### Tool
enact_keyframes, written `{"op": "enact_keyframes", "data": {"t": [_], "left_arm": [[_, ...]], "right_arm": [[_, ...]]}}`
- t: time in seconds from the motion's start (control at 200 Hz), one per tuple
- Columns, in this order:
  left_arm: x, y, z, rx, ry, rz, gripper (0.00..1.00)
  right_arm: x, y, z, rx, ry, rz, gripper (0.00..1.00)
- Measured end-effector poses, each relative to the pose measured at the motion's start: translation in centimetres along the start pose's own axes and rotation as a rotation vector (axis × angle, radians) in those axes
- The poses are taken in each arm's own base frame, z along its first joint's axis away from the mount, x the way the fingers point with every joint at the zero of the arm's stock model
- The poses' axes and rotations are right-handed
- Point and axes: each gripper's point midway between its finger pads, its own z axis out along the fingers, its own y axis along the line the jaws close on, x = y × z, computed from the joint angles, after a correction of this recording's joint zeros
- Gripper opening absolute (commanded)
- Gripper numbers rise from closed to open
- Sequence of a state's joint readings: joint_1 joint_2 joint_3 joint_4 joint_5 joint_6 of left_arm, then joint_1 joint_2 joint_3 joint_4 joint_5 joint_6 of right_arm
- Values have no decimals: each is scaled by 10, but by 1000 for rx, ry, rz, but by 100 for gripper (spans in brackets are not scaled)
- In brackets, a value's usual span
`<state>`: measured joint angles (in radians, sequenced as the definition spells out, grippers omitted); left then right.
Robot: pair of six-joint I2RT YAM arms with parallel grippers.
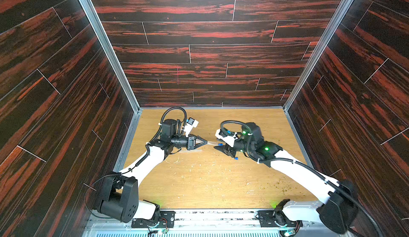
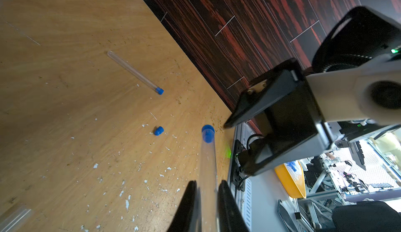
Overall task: Insert stoppers into test tubes
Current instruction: Place the test tube at the center of the board.
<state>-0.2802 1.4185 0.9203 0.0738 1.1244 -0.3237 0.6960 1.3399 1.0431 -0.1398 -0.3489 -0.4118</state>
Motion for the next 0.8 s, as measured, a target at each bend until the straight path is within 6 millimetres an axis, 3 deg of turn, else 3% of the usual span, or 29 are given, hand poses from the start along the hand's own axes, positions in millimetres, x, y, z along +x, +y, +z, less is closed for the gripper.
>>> {"op": "enact_keyframes", "data": {"t": [0.22, 0.406, 0.631, 0.797], "left_arm": [[2, -2, 0, 10, 8, 4, 0], [5, -3, 1, 17, 19, -10, 0], [7, -3, 1, 21, 25, -17, 0], [7, -5, 1, 25, 27, -16, 0]], "right_arm": [[15, 2, 11, -31, 57, -5, 31], [16, 1, 14, -35, 73, -9, 22], [20, 3, 15, -44, 87, -9, 30], [24, 3, 18, -49, 101, -2, 31]]}}
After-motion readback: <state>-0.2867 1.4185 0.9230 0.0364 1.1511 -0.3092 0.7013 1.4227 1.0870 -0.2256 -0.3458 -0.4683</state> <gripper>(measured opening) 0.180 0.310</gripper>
